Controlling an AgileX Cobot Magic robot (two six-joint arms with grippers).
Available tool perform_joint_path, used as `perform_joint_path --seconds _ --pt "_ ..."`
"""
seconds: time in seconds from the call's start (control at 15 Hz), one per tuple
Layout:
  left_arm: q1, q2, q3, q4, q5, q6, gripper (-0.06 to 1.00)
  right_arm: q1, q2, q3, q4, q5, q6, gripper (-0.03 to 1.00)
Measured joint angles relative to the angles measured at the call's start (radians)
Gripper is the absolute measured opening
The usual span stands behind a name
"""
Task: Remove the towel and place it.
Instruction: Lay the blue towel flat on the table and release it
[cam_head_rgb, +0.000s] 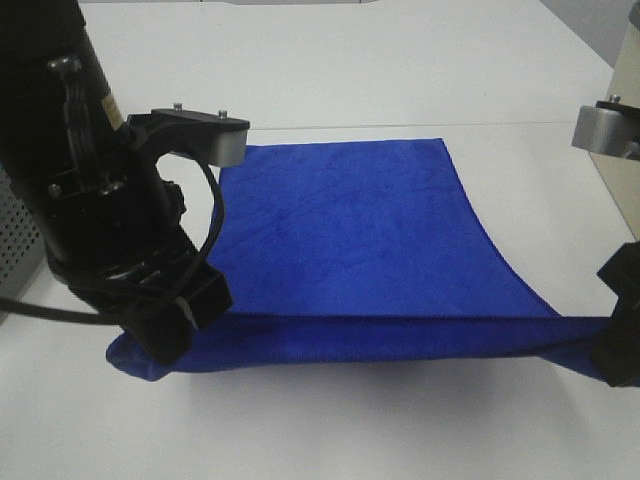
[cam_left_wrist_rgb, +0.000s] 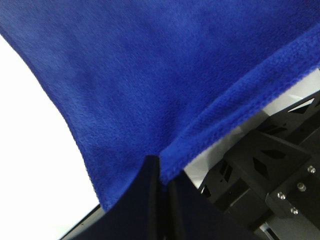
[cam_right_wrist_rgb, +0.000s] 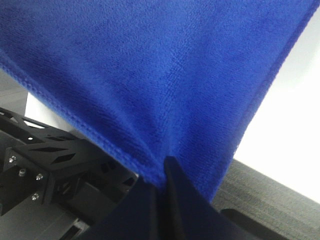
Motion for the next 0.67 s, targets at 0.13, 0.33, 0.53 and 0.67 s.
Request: perform_joint_path --seconds 0.13,0.33,0.53,0.67 --pt "-0.019 -0.037 0.044 -0.008 -0.003 -0.025 0.0 0.0 -0.022 0.056 0.026 0.0 0.0 0.02" --pt "-0.048 -0.077 0.104 -0.028 -0.01 -0.062 0.0 0.0 -0.038 0.137 0.063 0.0 0.0 0.02" --pt "-0.092 -0.108 0.19 -0.067 -0.015 -0.081 0.0 0.0 -0.038 0.2 0.093 0.0 0.0 0.02" --pt "-0.102 -0.108 0.236 -0.089 -0.047 -0.081 0.0 0.0 -0.039 0.248 0.1 0.0 0.0 0.02"
